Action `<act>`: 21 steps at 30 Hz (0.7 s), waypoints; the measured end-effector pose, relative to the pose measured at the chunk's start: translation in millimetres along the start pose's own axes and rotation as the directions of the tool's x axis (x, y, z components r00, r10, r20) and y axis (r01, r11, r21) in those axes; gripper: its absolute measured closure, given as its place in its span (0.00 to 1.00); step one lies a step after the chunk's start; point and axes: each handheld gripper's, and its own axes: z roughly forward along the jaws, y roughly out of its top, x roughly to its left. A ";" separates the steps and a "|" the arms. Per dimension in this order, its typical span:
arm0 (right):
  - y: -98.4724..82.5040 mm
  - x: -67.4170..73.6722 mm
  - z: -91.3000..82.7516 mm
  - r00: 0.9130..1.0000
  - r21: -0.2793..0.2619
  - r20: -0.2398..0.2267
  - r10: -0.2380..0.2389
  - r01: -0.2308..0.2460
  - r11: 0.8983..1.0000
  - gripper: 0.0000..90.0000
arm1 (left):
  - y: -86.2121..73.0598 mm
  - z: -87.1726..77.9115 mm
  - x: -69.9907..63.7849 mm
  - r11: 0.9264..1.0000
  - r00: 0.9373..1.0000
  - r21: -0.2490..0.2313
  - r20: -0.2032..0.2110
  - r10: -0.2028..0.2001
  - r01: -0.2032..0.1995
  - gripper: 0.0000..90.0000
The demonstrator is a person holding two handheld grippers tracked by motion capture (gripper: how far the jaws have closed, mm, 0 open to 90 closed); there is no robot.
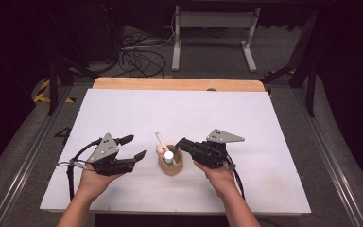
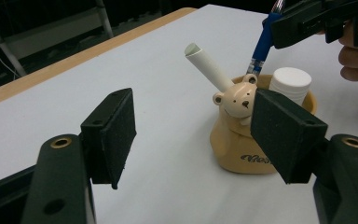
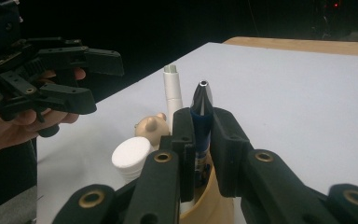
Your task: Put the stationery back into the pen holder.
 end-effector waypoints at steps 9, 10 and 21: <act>-0.6 -1.7 0.1 1.000 -0.002 -0.007 0.007 -0.008 1.000 0.90 | -0.3 -0.5 1.5 1.000 1.000 -0.001 -0.009 -0.008 0.008 0.35; -0.8 -1.8 0.0 1.000 -0.002 -0.007 0.010 -0.010 1.000 0.90 | -0.3 -0.6 1.7 1.000 1.000 -0.001 -0.009 -0.010 0.010 0.35; 0.6 -6.2 -5.5 1.000 -0.012 -0.031 0.003 -0.003 1.000 0.77 | -0.6 -1.5 3.1 1.000 1.000 0.000 -0.020 -0.018 0.018 0.35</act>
